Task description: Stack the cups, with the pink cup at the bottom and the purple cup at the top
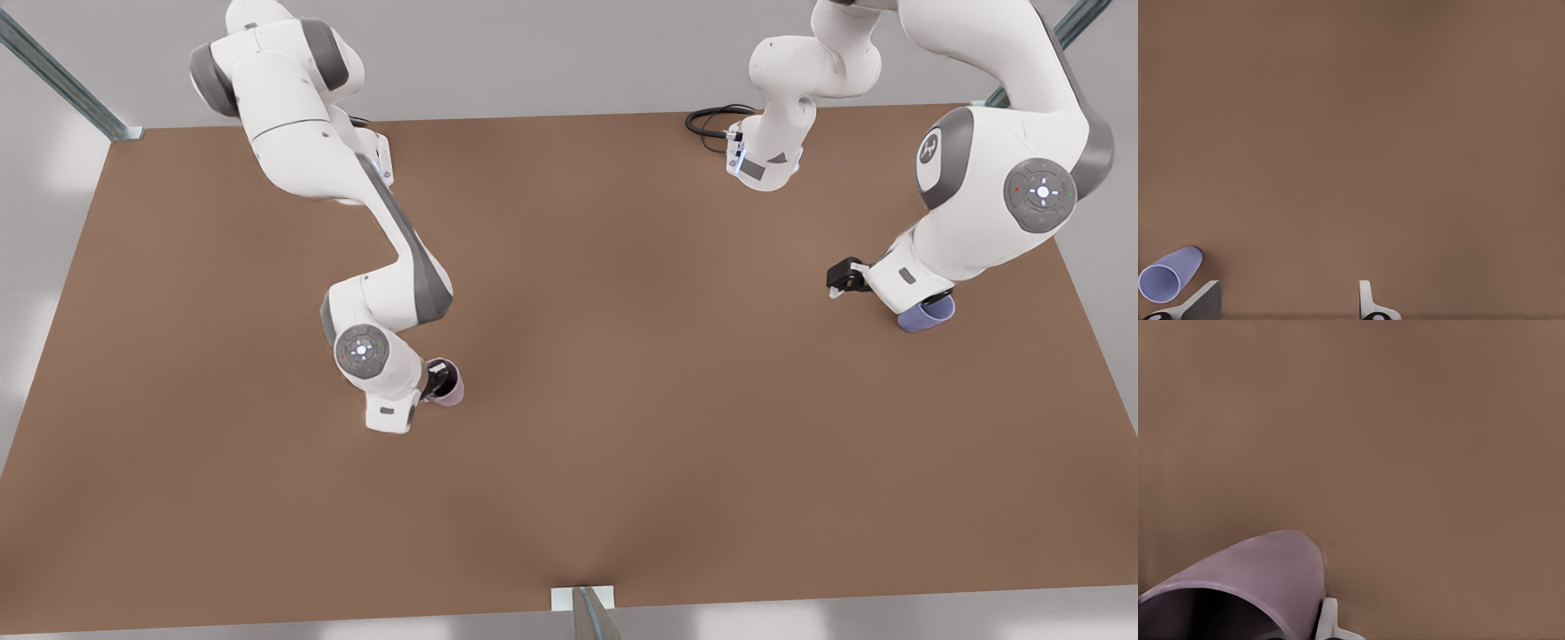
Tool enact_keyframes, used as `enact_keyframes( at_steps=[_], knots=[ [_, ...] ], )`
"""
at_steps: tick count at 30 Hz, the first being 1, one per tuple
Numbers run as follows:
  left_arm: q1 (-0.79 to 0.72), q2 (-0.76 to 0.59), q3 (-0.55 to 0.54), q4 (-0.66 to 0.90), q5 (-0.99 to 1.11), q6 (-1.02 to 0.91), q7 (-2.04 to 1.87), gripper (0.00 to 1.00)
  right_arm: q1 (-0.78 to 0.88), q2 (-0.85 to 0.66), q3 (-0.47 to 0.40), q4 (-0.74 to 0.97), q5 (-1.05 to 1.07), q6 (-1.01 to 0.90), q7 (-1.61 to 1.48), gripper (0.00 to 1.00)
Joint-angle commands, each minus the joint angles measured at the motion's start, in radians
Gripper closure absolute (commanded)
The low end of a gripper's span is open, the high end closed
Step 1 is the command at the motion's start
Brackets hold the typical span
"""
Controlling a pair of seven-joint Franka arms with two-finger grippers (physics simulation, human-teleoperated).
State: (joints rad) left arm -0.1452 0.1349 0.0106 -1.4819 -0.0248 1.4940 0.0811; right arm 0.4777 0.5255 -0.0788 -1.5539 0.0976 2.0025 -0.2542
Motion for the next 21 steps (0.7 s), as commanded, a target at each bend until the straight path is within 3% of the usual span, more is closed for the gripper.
enact_keyframes(
  at_steps=[1, 7, 12, 21],
  knots=[
    [0.0, -0.001, 0.0, 0.0, 0.0, 0.0, 0.0, 0.0, 0.053, 0.019, 0.001, 0.025, 0.024, -0.007, 0.658, 0.79],
    [0.0, 0.0, 0.0, -0.005, 0.003, -0.009, 0.0, 0.0, 0.278, 0.175, 0.001, 0.216, 0.024, -0.007, 1.069, 0.79],
    [0.0, -0.008, 0.0, -0.003, 0.009, -0.034, -0.003, 0.0, 0.351, 0.335, 0.037, 0.382, 0.022, 0.047, 1.29, 0.79],
    [0.006, -0.001, 0.019, -0.001, 0.036, -0.023, -0.003, 0.0, 0.366, 0.386, 0.065, 0.362, 0.017, 0.14, 1.297, 0.79]
  ],
)
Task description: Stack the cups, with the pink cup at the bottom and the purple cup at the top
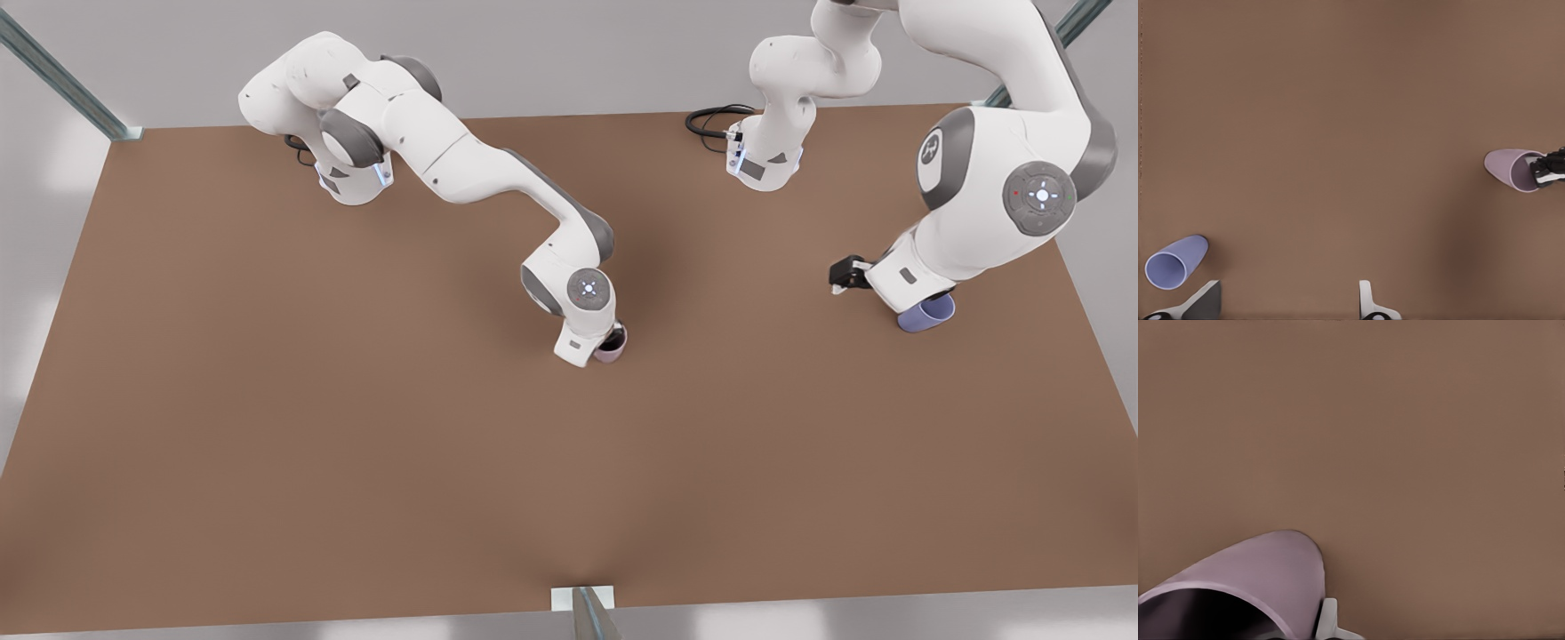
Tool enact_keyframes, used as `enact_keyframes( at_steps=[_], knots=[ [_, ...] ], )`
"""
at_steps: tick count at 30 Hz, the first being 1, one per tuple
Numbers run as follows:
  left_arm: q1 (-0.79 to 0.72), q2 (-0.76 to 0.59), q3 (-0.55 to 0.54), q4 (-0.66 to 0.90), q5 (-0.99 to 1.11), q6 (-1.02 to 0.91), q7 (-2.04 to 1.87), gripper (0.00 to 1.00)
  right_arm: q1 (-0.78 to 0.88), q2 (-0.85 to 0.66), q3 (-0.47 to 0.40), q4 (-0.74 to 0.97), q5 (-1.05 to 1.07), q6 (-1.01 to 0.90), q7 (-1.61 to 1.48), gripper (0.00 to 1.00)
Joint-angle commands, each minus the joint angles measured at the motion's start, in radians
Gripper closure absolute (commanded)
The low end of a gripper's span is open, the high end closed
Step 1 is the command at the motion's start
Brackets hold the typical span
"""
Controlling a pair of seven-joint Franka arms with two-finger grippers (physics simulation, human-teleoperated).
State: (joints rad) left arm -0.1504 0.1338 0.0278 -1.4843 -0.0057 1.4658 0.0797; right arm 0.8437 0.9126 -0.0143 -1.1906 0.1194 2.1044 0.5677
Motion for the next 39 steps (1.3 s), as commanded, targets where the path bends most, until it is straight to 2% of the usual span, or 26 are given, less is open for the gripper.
enact_keyframes(
  at_steps=[1, 2, 3, 5, 7, 10, 12, 15, 17, 19, 21, 22, 23, 25, 27, 28, 31, 39],
  knots=[
    [0.014, 0.001, 0.018, 0.002, 0.018, 0.005, -0.002, 0.0, 0.0, -0.003, -0.001, -0.001, -0.004, 0.039, 0.472, 0.37],
    [0.014, 0.001, 0.069, 0.004, 0.016, 0.007, 0.0, 0.0, 0.0, -0.003, -0.003, -0.001, -0.007, 0.039, 0.472, 0.0],
    [0.014, 0.015, 0.119, 0.001, 0.019, 0.018, 0.003, 0.0, 0.0, -0.003, -0.001, -0.001, -0.007, 0.039, 0.471, 0.0],
    [0.106, -0.003, 0.138, -0.071, 0.015, 0.135, 0.031, 0.0, -0.002, -0.008, -0.001, -0.001, -0.009, 0.039, 0.469, 0.0],
    [0.189, 0.026, 0.143, -0.117, 0.015, 0.231, 0.214, 0.0, -0.003, -0.014, -0.004, 0.0, -0.007, 0.034, 0.466, 0.0],
    [0.245, 0.027, 0.244, -0.247, 0.007, 0.366, 0.514, 0.0, -0.006, -0.024, -0.009, 0.003, -0.001, 0.023, 0.465, 0.0],
    [0.255, 0.029, 0.268, -0.297, 0.01, 0.401, 0.568, 0.0, -0.014, -0.055, -0.013, 0.012, 0.002, -0.017, 0.463, 0.0],
    [0.298, 0.046, 0.281, -0.421, 0.013, 0.581, 0.62, 0.0, -0.025, -0.083, -0.015, 0.025, 0.003, -0.046, 0.463, 0.0],
    [0.305, 0.043, 0.281, -0.499, 0.013, 0.597, 0.62, 0.0, -0.06, -0.126, -0.013, 0.017, 0.003, -0.075, 0.436, 0.0],
    [0.305, 0.046, 0.304, -0.55, 0.016, 0.653, 0.62, 0.0, -0.162, -0.261, -0.012, -0.01, 0.003, -0.219, 0.233, 0.0],
    [0.311, 0.049, 0.316, -0.574, 0.016, 0.688, 0.621, 0.0, -0.345, -0.423, -0.018, -0.07, -0.01, -0.362, -0.196, 0.0],
    [0.325, 0.052, 0.317, -0.574, 0.016, 0.693, 0.62, 0.0, -0.42, -0.483, -0.05, -0.093, -0.014, -0.417, -0.399, 0.0],
    [0.336, 0.058, 0.317, -0.573, 0.016, 0.719, 0.62, 0.0, -0.5, -0.555, -0.07, -0.139, -0.102, -0.428, -0.598, 0.0],
    [0.361, 0.084, 0.317, -0.574, 0.018, 0.752, 0.618, 0.0, -0.63, -0.655, -0.067, -0.168, -0.153, -0.497, -0.686, 0.0],
    [0.37, 0.087, 0.317, -0.588, 0.018, 0.752, 0.618, 0.0, -0.759, -0.702, -0.022, -0.196, -0.152, -0.506, -0.687, 0.0],
    [0.37, 0.089, 0.317, -0.597, 0.018, 0.754, 0.618, 0.0, -0.758, -0.673, -0.026, -0.152, -0.161, -0.567, -0.68, 0.0],
    [0.376, 0.104, 0.317, -0.631, 0.018, 0.829, 0.618, 0.0, -0.764, -0.65, -0.03, -0.159, -0.162, -0.626, -0.687, 0.0],
    [0.394, 0.162, 0.317, -0.669, 0.018, 0.894, 0.618, 0.0, -0.831, -0.537, -0.041, -0.11, -0.086, -0.517, -0.677, 0.0]
  ],
)
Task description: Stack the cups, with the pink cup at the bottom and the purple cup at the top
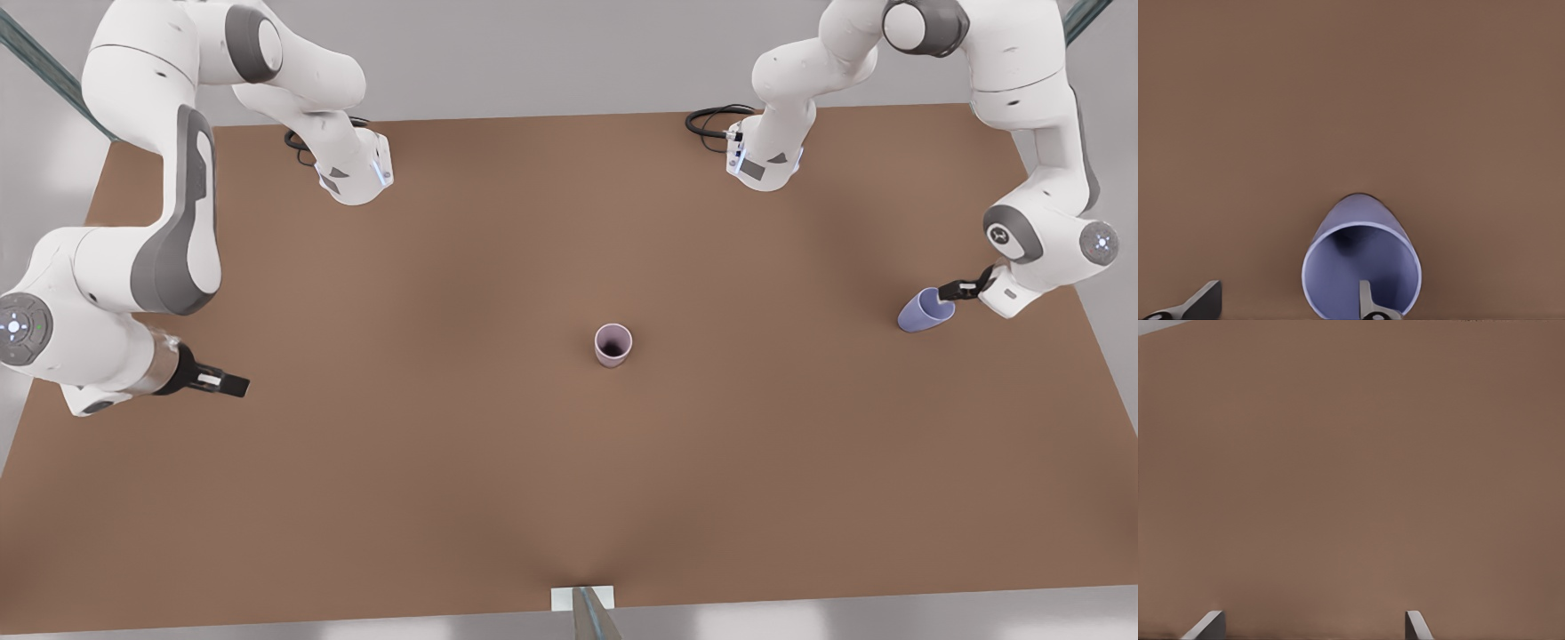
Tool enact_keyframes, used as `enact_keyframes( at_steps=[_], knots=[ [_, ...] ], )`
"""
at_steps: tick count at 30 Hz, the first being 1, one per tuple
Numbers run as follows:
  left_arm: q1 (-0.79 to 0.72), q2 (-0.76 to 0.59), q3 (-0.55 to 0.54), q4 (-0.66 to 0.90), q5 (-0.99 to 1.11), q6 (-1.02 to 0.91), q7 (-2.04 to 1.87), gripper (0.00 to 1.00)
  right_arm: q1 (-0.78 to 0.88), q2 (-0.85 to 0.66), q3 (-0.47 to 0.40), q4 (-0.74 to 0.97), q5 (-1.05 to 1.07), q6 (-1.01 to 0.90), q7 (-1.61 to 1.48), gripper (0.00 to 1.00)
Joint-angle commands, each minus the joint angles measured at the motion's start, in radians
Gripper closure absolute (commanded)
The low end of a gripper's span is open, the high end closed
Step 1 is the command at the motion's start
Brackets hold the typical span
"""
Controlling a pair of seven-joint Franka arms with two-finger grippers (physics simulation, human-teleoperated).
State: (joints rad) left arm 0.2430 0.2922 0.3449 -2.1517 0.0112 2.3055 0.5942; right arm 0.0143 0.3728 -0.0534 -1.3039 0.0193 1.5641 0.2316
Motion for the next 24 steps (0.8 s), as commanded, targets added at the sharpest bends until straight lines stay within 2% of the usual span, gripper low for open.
enact_keyframes(
  at_steps=[1, 6, 7, 9, 10, 13, 21, 24],
  knots=[
    [0.005, 0.016, 0.0, -0.002, 0.001, 0.061, 0.105, 0.0, 0.0, 0.003, 0.0, 0.002, 0.014, 0.037, -0.342, 0.0],
    [0.013, 0.073, 0.0, -0.004, -0.007, 0.103, 0.104, 0.0, 0.01, 0.0, 0.006, 0.023, 0.007, 0.028, -0.347, 0.0],
    [0.013, 0.073, 0.0, -0.019, -0.01, 0.121, 0.099, 0.03, 0.01, 0.003, 0.007, 0.021, 0.005, 0.031, -0.348, 0.0],
    [0.013, 0.071, 0.0, -0.022, -0.043, 0.121, 0.091, 0.61, 0.01, 0.009, 0.007, 0.021, 0.008, 0.036, -0.345, 0.0],
    [0.013, 0.068, 0.0, -0.022, -0.053, 0.112, 0.084, 0.66, 0.01, 0.011, 0.007, 0.021, 0.008, 0.037, -0.344, 0.0],
    [0.013, 0.067, -0.001, -0.023, -0.077, 0.103, 0.078, 0.69, 0.012, 0.018, 0.007, 0.02, 0.01, 0.045, -0.341, 0.0],
    [0.013, 0.045, -0.003, -0.017, -0.077, 0.038, 0.081, 0.71, 0.015, 0.02, 0.009, 0.021, 0.01, 0.057, -0.339, 0.0],
    [0.012, 0.039, -0.004, -0.011, -0.077, 0.026, 0.067, 0.79, 0.013, 0.021, 0.009, 0.021, 0.011, 0.063, -0.339, 0.0]
  ],
)
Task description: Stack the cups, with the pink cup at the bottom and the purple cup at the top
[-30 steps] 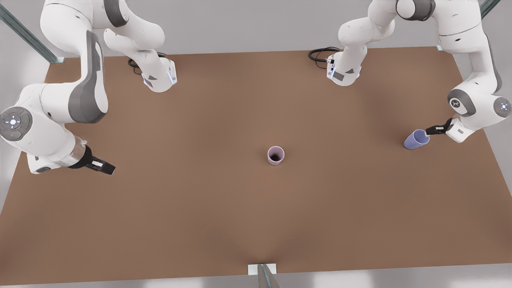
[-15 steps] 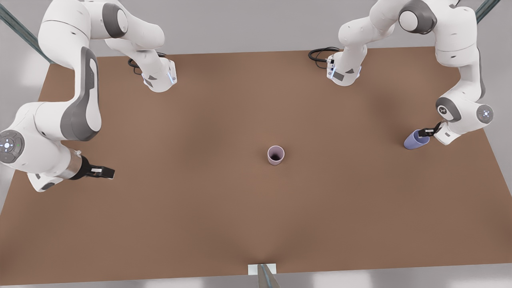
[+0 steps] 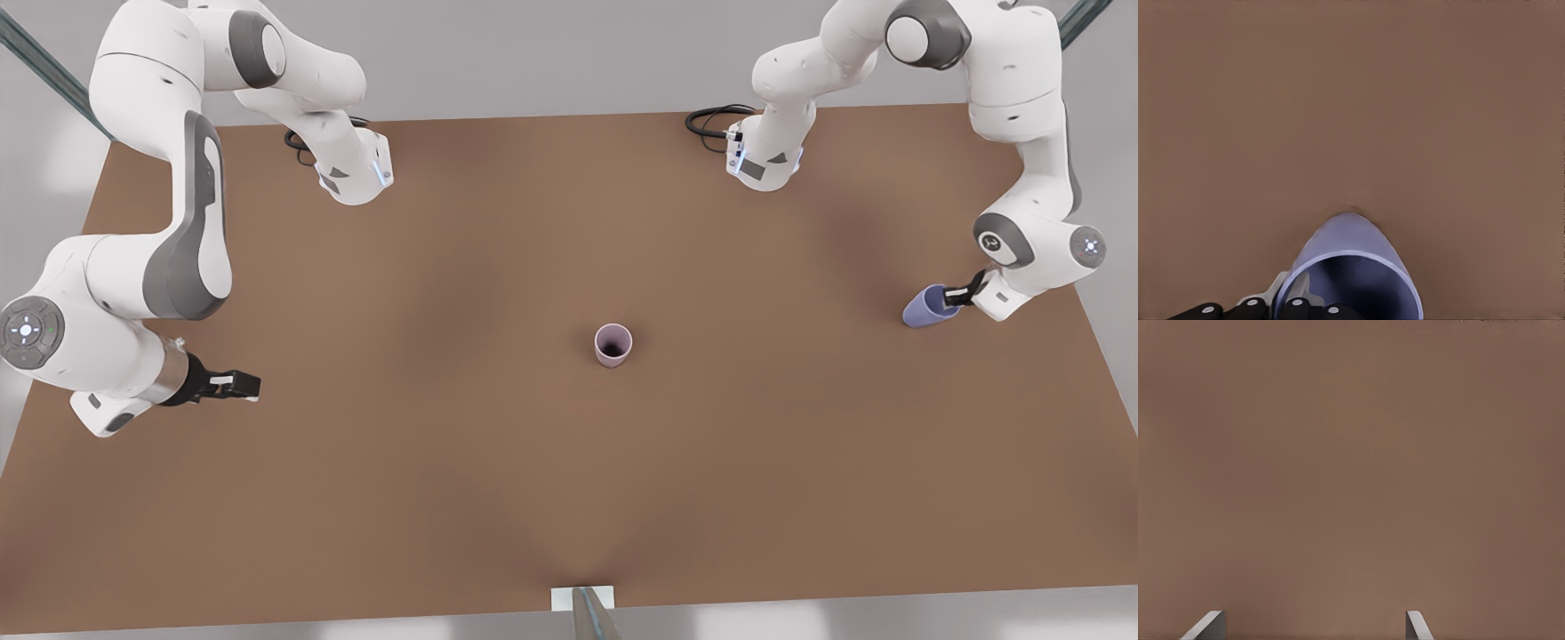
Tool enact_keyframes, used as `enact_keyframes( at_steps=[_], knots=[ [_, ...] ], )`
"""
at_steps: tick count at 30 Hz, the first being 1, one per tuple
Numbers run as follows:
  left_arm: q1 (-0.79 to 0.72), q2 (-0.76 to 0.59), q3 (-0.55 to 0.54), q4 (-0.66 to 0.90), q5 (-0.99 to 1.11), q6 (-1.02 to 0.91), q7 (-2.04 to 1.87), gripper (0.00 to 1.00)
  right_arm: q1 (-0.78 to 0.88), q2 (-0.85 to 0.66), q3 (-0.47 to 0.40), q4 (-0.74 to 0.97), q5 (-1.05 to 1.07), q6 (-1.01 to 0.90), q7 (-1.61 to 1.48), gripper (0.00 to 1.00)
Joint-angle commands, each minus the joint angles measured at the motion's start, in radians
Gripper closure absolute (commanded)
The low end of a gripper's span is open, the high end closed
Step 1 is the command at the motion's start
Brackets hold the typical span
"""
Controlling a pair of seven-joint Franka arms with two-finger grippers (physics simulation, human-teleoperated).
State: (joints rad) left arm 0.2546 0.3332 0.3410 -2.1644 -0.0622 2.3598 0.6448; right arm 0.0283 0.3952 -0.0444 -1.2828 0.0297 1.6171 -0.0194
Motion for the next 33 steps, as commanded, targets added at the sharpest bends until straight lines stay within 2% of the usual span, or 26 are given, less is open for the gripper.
enact_keyframes(
  at_steps=[1, 8, 11, 13, 15, 16, 19, 22, 33],
  knots=[
    [0.0, 0.001, 0.0, 0.003, -0.004, -0.027, 0.016, 0.79, -0.001, -0.001, 0.0, 0.0, 0.001, 0.01, -0.088, 0.0],
    [-0.057, -0.037, -0.01, 0.011, -0.004, -0.033, -0.106, 0.79, 0.001, 0.007, 0.0, 0.002, 0.001, 0.01, -0.088, 0.0],
    [-0.265, -0.097, -0.02, 0.057, -0.027, -0.126, -0.396, 0.79, 0.001, 0.01, 0.0, 0.002, 0.003, 0.024, -0.086, 0.0],
    [-0.409, -0.132, -0.103, 0.061, -0.027, -0.177, -0.594, 0.79, 0.001, 0.011, 0.0, 0.002, 0.003, 0.024, -0.088, 0.0],
    [-0.517, -0.129, -0.109, 0.08, -0.028, -0.185, -0.654, 0.79, 0.001, 0.014, 0.0, 0.0, 0.003, 0.032, -0.088, 0.0],
    [-0.52, -0.117, -0.155, 0.101, -0.028, -0.194, -0.706, 0.79, 0.001, 0.014, 0.0, 0.0, 0.003, 0.032, -0.088, 0.0],
    [-0.531, 0.003, -0.318, 0.425, -0.028, -0.484, -1.004, 0.79, 0.001, 0.016, 0.0, 0.0, 0.001, 0.04, -0.088, 0.0],
    [-0.548, 0.052, -0.436, 0.566, -0.027, -0.55, -1.195, 0.79, -0.001, 0.016, 0.0, 0.011, -0.002, 0.04, -0.088, 0.0],
    [-0.624, 0.09, -0.445, 0.597, -0.053, -0.531, -1.251, 0.79, 0.001, 0.031, 0.0, 0.01, -0.005, 0.069, -0.099, 0.0]
  ],
)
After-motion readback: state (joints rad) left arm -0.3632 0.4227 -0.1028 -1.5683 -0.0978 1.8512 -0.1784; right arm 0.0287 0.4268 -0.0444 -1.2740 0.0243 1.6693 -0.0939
